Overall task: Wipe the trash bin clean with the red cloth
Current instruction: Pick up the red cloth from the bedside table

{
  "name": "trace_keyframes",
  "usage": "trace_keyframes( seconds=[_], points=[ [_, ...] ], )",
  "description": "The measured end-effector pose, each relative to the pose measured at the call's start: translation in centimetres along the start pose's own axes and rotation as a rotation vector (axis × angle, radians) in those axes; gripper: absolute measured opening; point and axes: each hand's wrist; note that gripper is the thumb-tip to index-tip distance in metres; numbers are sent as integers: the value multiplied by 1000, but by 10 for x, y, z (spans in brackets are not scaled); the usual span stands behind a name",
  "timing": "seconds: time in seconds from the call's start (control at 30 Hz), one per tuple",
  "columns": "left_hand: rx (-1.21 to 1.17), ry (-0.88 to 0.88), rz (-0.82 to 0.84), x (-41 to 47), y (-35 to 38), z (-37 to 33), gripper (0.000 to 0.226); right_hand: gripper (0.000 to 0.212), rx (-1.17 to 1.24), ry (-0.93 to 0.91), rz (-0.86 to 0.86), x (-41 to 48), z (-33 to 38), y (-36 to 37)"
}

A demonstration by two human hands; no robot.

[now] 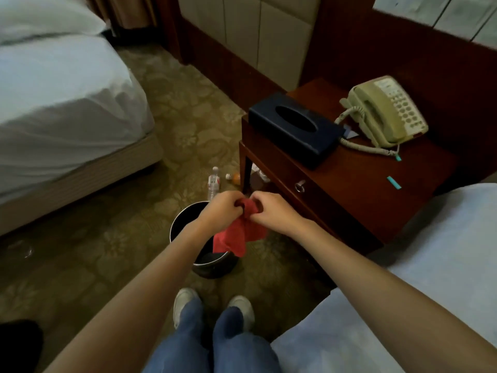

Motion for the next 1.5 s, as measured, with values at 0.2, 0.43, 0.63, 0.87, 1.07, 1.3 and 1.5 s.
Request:
trace_keyframes(
  seconds=[0.2,0.43,0.63,0.87,1.07,1.3,1.5],
  points=[
    [-51,-64,117,27,53,49,19,14,-198,60,52,33,-46,39],
    [55,-212,146,48,121,105,42,17,-3,181,-45,54,-115,75],
    [159,-290,219,53,181,135,50,14,120,257,-106,65,-150,112],
    [319,-260,264,51,221,147,35,13,149,343,-118,75,-178,152],
    [334,-209,175,48,227,152,20,24,172,359,-153,77,-186,170],
    [335,-213,110,45,222,154,22,19,169,356,-184,82,-176,175],
    [180,-288,53,44,196,176,19,19,178,284,-212,100,-156,180]
  ],
)
Point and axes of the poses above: each hand's wrist, its own x-axis towards the middle knuckle, its own y-axis out of the palm, z = x × y, and after that the axes turned 13 degrees about x, right-handed
